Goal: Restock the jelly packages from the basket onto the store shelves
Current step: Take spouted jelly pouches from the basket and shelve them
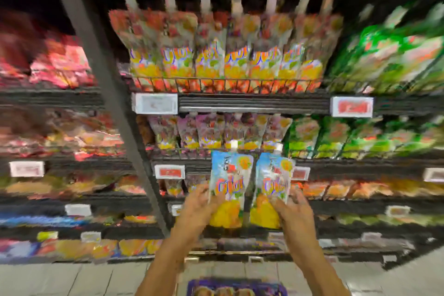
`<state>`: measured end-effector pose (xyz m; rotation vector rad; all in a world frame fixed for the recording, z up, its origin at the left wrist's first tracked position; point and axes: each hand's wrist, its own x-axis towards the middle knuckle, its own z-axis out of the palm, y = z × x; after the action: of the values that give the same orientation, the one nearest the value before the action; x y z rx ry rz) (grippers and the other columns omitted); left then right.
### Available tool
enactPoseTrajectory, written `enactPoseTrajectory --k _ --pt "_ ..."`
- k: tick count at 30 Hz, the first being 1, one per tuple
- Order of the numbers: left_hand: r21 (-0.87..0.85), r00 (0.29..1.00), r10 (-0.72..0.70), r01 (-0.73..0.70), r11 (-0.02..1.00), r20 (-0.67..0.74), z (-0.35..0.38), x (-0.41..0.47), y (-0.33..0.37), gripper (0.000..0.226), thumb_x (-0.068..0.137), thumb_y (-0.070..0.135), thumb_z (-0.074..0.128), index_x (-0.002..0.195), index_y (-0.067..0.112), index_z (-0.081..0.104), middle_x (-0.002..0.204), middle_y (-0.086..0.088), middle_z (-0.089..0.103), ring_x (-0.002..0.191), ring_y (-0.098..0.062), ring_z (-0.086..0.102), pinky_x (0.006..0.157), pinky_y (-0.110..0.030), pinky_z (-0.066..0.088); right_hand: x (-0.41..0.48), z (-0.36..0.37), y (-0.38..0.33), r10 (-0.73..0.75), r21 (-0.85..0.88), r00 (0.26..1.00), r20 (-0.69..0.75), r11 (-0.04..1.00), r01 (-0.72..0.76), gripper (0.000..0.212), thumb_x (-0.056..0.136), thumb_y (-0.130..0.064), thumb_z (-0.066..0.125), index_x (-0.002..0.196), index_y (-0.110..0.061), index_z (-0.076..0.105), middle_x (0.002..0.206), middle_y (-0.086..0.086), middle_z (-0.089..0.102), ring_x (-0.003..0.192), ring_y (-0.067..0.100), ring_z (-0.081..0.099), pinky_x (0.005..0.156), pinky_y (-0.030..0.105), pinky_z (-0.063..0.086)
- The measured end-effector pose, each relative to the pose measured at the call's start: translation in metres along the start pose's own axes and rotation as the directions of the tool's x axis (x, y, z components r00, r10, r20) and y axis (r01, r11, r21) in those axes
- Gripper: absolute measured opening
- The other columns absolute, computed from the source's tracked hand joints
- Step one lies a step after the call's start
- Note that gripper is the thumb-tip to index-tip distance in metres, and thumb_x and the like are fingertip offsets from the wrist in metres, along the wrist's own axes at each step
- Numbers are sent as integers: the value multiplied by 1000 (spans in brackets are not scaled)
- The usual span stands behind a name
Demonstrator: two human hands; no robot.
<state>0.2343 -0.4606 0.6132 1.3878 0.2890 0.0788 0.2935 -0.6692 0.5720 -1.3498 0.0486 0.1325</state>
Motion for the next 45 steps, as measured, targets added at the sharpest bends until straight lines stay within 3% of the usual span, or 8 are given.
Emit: enactPoseTrajectory --k 6,13,17,20,24,33,40,45 --pt "-34 971 238 -237 971 35 4 -12 93 22 90 3 62 110 10 63 91 0 78 80 -10 74 63 -20 56 0 36 -93 -190 68 977 97 981 184 63 62 -27 82 121 -22 59 96 7 77 84 19 74 66 32 60" --pt "-7 923 379 -380 925 56 -1 -24 178 30 87 17 70 116 18 64 106 -1 76 95 -15 73 70 -22 58 -9 58 -175 -387 101 909 154 921 376 61 67 -24 82 124 -24 58 104 9 76 94 24 74 71 34 61" --pt "59 833 553 -552 832 -1 4 -26 236 24 83 14 73 106 17 70 99 6 77 89 -9 73 67 -17 56 -6 70 -224 -512 146 847 145 857 494 61 64 -26 84 121 -28 61 106 3 76 97 20 73 69 27 60" --pt "120 751 658 -649 751 -57 14 -26 281 14 82 15 76 95 21 72 88 9 77 78 -1 72 62 -14 54 -6 79 -258 -577 164 801 157 815 555 58 63 -34 85 118 -34 64 110 3 75 102 21 72 80 38 60" --pt "244 625 773 -737 630 -108 30 -15 341 17 80 19 79 97 17 75 91 4 77 85 -7 71 75 -25 58 -6 94 -294 -634 214 757 156 770 601 60 61 -31 85 118 -28 64 108 5 75 101 20 72 76 29 59" --pt "423 409 893 -787 450 -190 67 37 438 28 75 18 84 102 15 76 94 4 75 82 -3 66 72 -16 55 -8 108 -329 -677 218 715 175 735 642 58 67 -25 81 121 -26 61 106 5 76 98 23 73 80 39 61" --pt "518 413 878 -710 477 -243 68 73 434 31 78 19 81 108 12 75 105 -3 75 93 -13 68 81 -28 58 4 99 -332 -686 235 708 168 725 647 62 64 -26 84 122 -22 63 108 5 75 98 20 73 73 28 59" --pt "584 403 886 -671 456 -229 62 85 424 30 75 25 83 101 11 77 96 -4 76 82 -11 69 62 -9 47 18 100 -345 -704 215 692 158 709 672 58 70 -21 81 124 -18 60 108 4 75 96 18 73 69 25 59"
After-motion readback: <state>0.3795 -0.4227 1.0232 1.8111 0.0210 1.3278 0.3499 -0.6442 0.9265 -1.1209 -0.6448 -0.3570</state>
